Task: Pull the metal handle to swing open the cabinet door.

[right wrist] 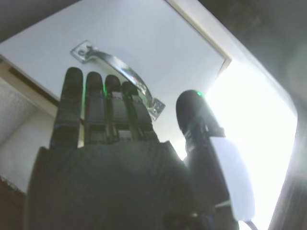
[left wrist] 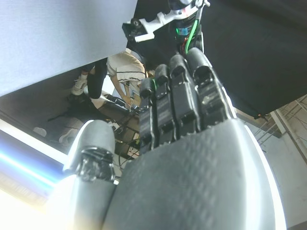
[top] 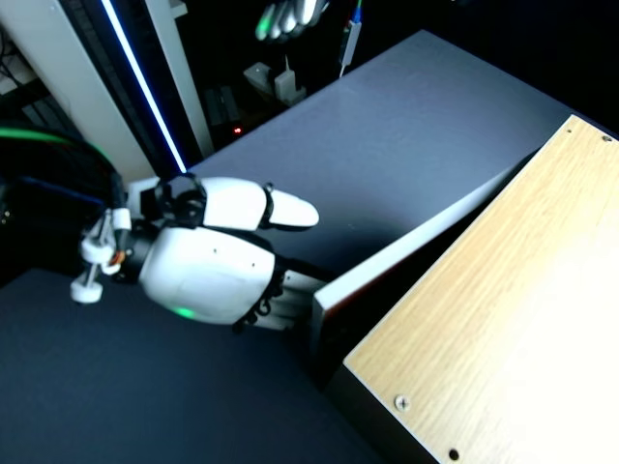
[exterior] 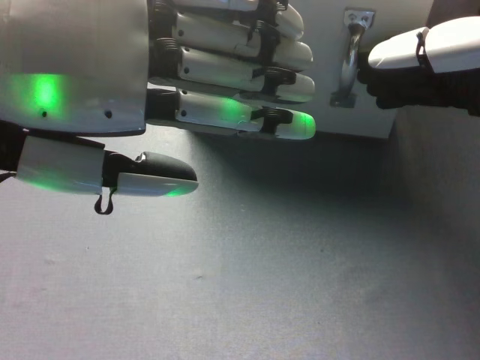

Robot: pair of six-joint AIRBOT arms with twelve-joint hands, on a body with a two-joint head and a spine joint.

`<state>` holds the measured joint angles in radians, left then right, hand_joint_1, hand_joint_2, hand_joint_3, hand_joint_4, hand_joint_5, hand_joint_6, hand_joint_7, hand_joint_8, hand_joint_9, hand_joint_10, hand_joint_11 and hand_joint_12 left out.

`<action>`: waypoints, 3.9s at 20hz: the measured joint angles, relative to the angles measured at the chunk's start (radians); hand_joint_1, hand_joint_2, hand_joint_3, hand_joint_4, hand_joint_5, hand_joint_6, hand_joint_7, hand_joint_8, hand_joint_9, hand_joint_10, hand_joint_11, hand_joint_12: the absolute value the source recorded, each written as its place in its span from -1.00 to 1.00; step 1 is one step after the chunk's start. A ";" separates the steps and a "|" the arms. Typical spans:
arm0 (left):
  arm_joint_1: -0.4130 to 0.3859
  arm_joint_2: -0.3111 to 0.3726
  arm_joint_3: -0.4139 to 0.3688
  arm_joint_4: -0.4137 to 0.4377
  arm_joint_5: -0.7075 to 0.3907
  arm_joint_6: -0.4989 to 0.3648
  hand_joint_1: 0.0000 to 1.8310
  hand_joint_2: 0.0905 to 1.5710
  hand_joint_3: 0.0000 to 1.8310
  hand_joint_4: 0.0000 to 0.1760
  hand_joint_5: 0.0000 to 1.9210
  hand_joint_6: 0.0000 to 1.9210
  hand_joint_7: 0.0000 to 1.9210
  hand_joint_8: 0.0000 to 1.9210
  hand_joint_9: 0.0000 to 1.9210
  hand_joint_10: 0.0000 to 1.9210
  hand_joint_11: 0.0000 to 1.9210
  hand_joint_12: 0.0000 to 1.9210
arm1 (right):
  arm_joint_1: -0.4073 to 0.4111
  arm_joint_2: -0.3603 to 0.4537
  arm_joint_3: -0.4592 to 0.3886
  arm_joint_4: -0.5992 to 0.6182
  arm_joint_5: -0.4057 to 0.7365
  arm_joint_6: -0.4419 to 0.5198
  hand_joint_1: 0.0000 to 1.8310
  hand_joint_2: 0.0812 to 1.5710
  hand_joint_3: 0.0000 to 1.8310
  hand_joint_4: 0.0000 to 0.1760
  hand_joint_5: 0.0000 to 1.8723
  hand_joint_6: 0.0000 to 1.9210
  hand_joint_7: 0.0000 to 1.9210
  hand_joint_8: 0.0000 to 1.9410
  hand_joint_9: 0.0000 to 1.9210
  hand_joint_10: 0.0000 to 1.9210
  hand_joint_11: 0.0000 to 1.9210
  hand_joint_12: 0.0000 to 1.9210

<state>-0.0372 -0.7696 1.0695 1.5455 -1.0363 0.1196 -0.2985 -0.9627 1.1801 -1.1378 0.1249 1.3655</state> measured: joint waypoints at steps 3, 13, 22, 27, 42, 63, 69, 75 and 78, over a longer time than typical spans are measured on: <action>0.000 0.000 0.000 0.000 0.000 0.000 -1.00 1.00 -0.93 -1.00 -0.67 -1.00 -0.67 -1.00 -0.71 -1.00 -1.00 -0.26 | 0.000 0.012 -0.011 -0.006 0.005 0.000 -1.00 1.00 -0.92 -1.00 -0.90 -1.00 -0.89 -1.00 -0.90 -1.00 -1.00 -0.60; 0.000 0.000 0.000 0.000 0.000 0.000 -1.00 1.00 -0.92 -1.00 -0.68 -1.00 -0.68 -0.99 -0.71 -1.00 -1.00 -0.29 | -0.006 0.049 -0.031 -0.018 0.035 0.000 -1.00 1.00 -0.90 -1.00 -0.92 -1.00 -0.91 -1.00 -0.91 -1.00 -1.00 -0.65; 0.000 0.000 0.000 0.000 0.000 0.000 -1.00 1.00 -0.90 -1.00 -0.65 -1.00 -0.65 -1.00 -0.69 -1.00 -1.00 -0.22 | -0.014 0.058 -0.004 -0.043 0.048 0.000 -1.00 1.00 -0.90 -1.00 -0.93 -1.00 -0.91 -1.00 -0.92 -1.00 -1.00 -0.67; 0.000 0.000 0.000 0.000 0.000 0.000 -1.00 1.00 -0.89 -1.00 -0.66 -1.00 -0.66 -1.00 -0.70 -1.00 -1.00 -0.25 | -0.014 0.058 -0.004 -0.063 0.060 0.000 -1.00 1.00 -0.90 -1.00 -0.94 -1.00 -0.91 -1.00 -0.92 -1.00 -1.00 -0.67; 0.000 0.000 0.000 0.000 0.000 0.000 -1.00 1.00 -0.89 -1.00 -0.66 -0.99 -0.66 -1.00 -0.69 -1.00 -1.00 -0.26 | -0.019 0.069 0.019 -0.139 0.135 0.001 -1.00 1.00 -0.88 -1.00 -0.92 -1.00 -0.90 -1.00 -0.91 -1.00 -1.00 -0.65; 0.000 0.000 0.000 0.000 0.000 0.000 -1.00 1.00 -0.88 -1.00 -0.66 -1.00 -0.65 -1.00 -0.68 -1.00 -1.00 -0.23 | -0.019 0.076 0.111 -0.324 0.357 -0.197 -1.00 1.00 -0.87 -1.00 -0.94 -1.00 -0.91 -1.00 -0.92 -1.00 -1.00 -0.63; 0.000 0.000 0.000 0.000 0.000 0.000 -1.00 1.00 -0.87 -1.00 -0.65 -1.00 -0.65 -1.00 -0.68 -1.00 -1.00 -0.22 | -0.019 0.073 0.151 -0.388 0.423 -0.233 -1.00 1.00 -0.87 -1.00 -0.93 -1.00 -0.91 -1.00 -0.92 -1.00 -1.00 -0.65; 0.000 0.000 0.000 0.000 0.000 0.000 -1.00 1.00 -0.87 -1.00 -0.66 -1.00 -0.65 -1.00 -0.69 -1.00 -1.00 -0.24 | -0.019 0.095 0.156 -0.405 0.491 -0.299 -1.00 1.00 -0.86 -1.00 -0.92 -1.00 -0.90 -1.00 -0.91 -1.00 -1.00 -0.63; 0.000 0.000 0.000 0.000 0.001 0.000 -1.00 1.00 -0.87 -1.00 -0.66 -1.00 -0.65 -1.00 -0.69 -1.00 -1.00 -0.23 | -0.019 0.102 0.156 -0.410 0.494 -0.300 -1.00 1.00 -0.86 -1.00 -0.93 -1.00 -0.91 -1.00 -0.92 -1.00 -1.00 -0.64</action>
<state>-0.0376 -0.7700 1.0695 1.5455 -1.0355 0.1196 -0.3172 -0.8604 1.3365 -1.5478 0.6186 1.0653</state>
